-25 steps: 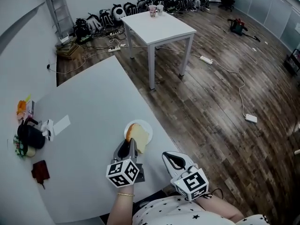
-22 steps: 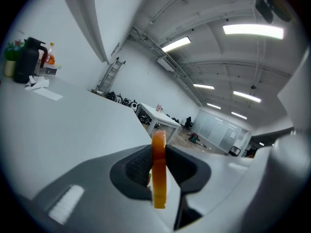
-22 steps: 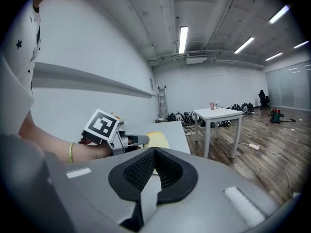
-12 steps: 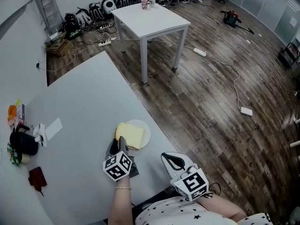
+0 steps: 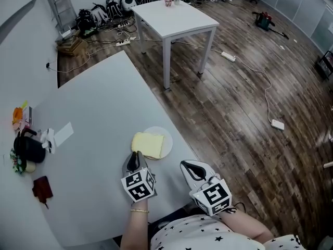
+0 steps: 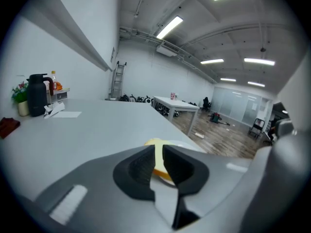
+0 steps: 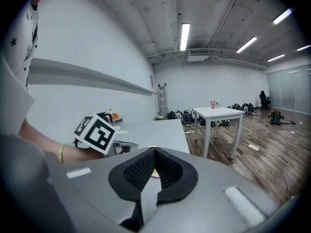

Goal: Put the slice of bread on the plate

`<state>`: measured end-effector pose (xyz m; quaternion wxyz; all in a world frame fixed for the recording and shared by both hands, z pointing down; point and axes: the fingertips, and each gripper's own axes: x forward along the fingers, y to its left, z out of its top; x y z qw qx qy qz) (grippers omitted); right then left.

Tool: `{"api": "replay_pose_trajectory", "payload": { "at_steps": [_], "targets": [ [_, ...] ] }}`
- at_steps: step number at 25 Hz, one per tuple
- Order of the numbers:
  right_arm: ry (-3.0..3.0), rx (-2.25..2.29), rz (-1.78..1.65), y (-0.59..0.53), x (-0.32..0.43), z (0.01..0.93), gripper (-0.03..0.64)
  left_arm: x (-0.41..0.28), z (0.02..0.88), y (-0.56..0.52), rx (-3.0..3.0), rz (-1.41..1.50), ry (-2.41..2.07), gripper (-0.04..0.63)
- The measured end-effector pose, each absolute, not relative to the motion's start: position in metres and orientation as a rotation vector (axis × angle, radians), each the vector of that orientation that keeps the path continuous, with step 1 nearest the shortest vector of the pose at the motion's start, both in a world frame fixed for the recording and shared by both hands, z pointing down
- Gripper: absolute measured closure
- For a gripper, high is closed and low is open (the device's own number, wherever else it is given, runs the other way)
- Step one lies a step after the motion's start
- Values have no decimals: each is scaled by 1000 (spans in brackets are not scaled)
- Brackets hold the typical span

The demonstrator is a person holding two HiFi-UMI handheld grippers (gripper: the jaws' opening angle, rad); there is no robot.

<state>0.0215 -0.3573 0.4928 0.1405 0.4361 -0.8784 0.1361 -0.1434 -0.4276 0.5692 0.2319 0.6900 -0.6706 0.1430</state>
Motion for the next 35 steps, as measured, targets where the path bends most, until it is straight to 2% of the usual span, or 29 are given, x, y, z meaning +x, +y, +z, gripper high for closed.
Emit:
{"api": "replay_pose_trajectory", "payload": {
  "at_steps": [4,13,35],
  "targets": [
    [-2554,1237,394,-358,13,496,618,-120,538,-395,1951,358,-1781,586],
    [-2591,1175,412,-356,-7,498,618,-83,504,-342,2053,353,-1744,586],
    [-2652,1166,353,-309,-2,474,618,-82,489,-305,2062,335,-1789,586]
  ]
}}
